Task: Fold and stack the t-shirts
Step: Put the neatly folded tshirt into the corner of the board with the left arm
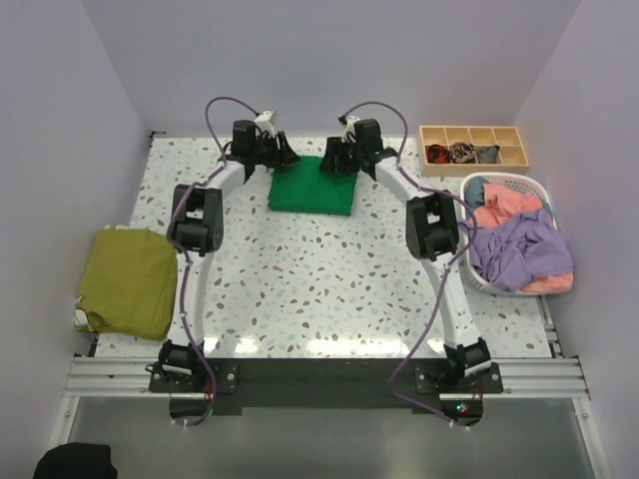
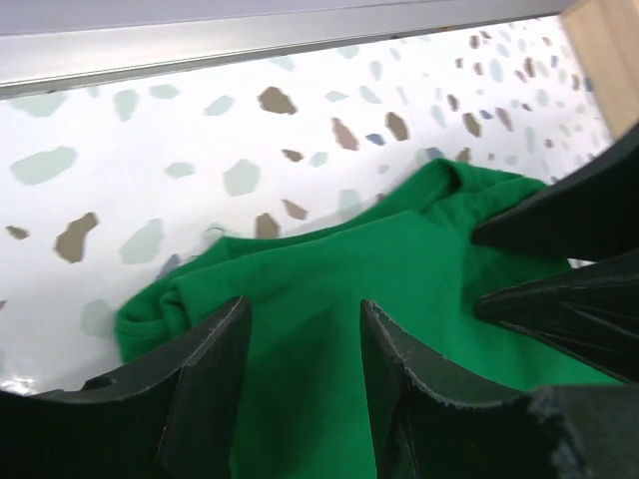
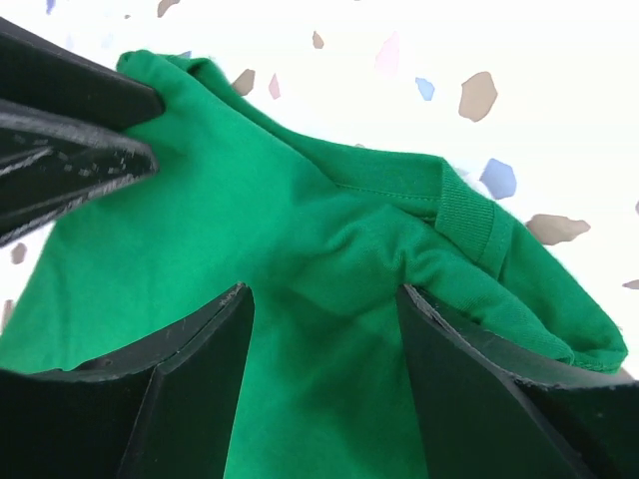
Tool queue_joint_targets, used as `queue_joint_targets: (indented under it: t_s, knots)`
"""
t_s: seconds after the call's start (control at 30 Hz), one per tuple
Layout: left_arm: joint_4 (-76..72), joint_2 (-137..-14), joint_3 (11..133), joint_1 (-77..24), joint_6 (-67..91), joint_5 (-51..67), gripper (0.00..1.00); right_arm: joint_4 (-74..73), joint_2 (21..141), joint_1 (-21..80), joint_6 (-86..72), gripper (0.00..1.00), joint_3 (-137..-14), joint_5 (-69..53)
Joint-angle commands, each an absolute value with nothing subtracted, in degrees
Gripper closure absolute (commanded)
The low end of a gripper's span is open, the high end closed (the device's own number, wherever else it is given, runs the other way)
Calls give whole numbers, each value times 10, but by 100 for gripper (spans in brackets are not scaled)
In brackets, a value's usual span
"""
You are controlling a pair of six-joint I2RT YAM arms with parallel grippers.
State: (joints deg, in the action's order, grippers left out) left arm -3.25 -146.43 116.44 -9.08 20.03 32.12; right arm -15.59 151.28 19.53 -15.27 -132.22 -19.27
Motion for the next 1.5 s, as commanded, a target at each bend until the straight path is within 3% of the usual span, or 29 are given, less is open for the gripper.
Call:
queue_joint_targets:
  t_s: [0.0,0.27,0.5,0.83,1.1,1.2,1.3,1.47]
  knots:
    - [29,-1495,1196,-78,148,253,48,-152,1486,182,-108,35,-1291,-112]
    - [86,-1514,1231,-75,160,193,50,-97,1433,169,-105,34,-1234,-118]
    - [22,-1449,1143,-73,168,179,50,-55,1343,145,-112,33,-1153,-86]
    - [9,-1374,1088,-75,180,197,45,-111,1361,145,-140,33,-1199,-120]
    - [-94,-1244,912,-75,213,112,38,-83,1349,145,-178,33,-1142,-200]
    - [-115,-1187,842,-75,228,74,27,-92,1354,145,-179,34,-1137,-218]
    - [-124,-1123,775,-75,243,54,24,-89,1354,144,-173,34,-1121,-235]
    - [-151,-1087,673,-76,298,126,24,-100,1358,142,-168,34,-1120,-249]
